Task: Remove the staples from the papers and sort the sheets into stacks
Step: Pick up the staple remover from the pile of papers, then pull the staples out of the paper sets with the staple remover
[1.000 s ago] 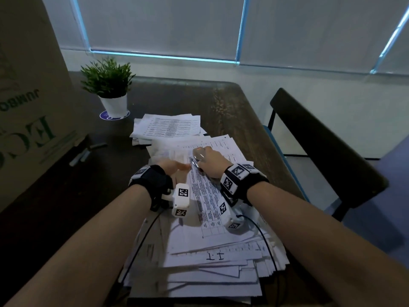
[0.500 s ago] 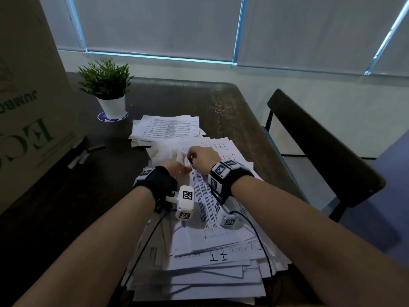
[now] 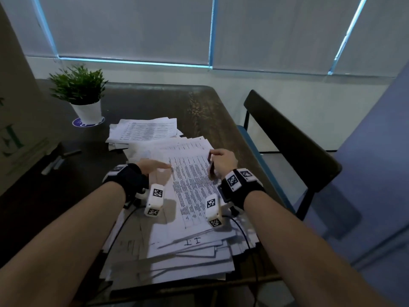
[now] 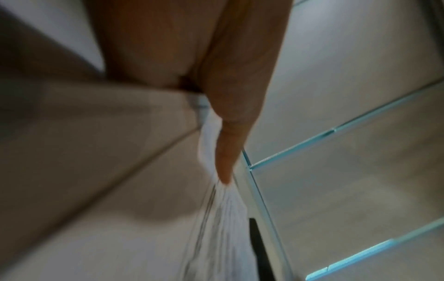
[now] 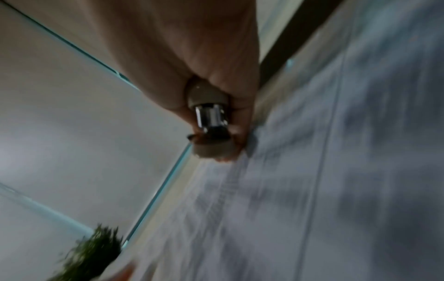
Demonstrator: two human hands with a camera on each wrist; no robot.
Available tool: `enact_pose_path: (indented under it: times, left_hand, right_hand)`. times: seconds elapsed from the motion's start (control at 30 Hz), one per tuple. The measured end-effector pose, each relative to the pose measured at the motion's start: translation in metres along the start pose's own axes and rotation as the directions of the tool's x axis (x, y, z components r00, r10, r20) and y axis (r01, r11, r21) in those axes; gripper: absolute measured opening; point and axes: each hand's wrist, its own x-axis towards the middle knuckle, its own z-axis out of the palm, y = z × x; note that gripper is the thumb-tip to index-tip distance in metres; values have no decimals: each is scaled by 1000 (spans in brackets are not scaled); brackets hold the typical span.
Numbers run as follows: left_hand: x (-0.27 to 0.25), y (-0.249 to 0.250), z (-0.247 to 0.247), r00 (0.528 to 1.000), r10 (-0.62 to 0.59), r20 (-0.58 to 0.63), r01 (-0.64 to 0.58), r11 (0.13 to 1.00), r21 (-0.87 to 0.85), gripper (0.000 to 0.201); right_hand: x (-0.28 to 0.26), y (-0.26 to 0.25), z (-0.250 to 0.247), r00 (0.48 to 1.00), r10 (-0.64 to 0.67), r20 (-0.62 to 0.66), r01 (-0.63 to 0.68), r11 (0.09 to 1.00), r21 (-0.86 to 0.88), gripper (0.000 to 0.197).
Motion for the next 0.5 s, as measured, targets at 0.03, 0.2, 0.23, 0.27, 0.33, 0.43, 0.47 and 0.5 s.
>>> enact_pose_path:
  times: [0.03, 0.2, 0.23, 0.27, 0.33, 0.43, 0.47, 0.5]
  left_hand:
    - [-7, 1, -4, 996, -18, 89, 17, 1000, 18, 52]
    - [-6, -7, -17, 992, -17, 123, 1, 992, 130, 66]
    - [-4, -8, -18, 996, -6, 85, -7, 988, 154, 81]
    - [-7, -7, -18, 1000, 12, 16, -15, 983, 181, 86]
    - [-16, -1, -13, 980, 117, -158, -91, 982, 163, 66]
    - [-9, -2, -14, 975, 138, -173, -149, 987, -54, 72]
    - [-4, -3, -14, 986, 110, -126, -120, 990, -79, 83]
    - [-4, -5, -15, 994, 82, -75, -85, 995, -43, 86]
  right_hand:
    - [4, 2, -12, 999, 7, -35, -8, 1000, -28, 31]
    - [19, 5, -63, 996, 87, -14, -85, 903, -421, 21]
    - [18, 3, -66, 989, 144, 28, -110, 857, -504, 24]
    - [19, 3, -66, 984, 162, 66, -86, 776, -624, 28]
    - [14, 2, -72, 979, 169, 118, -22, 655, -755, 34]
    - [23, -6, -73, 983, 103, 152, 57, 617, -785, 36]
    - [26, -9, -72, 983, 58, 175, 90, 678, -730, 36]
    - [28, -11, -70, 991, 25, 133, 63, 782, -620, 39]
